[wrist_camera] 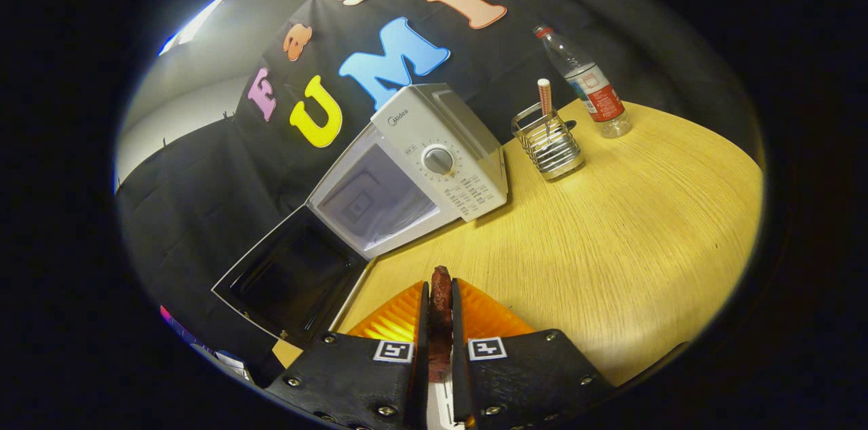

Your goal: Open the microwave, put the food inside, and close the microwave door.

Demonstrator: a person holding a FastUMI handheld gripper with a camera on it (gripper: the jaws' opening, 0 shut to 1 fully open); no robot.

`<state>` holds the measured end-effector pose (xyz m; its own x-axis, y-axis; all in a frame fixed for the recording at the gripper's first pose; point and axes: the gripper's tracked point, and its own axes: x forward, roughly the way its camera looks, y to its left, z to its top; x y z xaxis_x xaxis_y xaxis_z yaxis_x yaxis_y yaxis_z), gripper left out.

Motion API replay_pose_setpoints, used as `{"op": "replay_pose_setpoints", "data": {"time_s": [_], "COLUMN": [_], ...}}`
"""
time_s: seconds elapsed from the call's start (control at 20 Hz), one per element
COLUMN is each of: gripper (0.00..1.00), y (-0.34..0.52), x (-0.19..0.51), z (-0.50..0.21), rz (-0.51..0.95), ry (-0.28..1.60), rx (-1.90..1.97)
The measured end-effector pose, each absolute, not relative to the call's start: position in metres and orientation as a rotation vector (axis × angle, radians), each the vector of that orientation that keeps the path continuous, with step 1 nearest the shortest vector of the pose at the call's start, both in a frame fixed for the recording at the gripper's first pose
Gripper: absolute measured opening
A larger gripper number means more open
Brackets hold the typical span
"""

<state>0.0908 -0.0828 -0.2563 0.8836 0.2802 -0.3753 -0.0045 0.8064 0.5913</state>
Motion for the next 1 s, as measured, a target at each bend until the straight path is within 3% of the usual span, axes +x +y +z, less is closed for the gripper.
{"op": "replay_pose_setpoints", "data": {"time_s": [1.0], "gripper": [0.15], "y": [-0.064], "x": [0.076], "z": [-0.265], "rz": [0.124], "ry": [0.509], "rx": [0.537]}}
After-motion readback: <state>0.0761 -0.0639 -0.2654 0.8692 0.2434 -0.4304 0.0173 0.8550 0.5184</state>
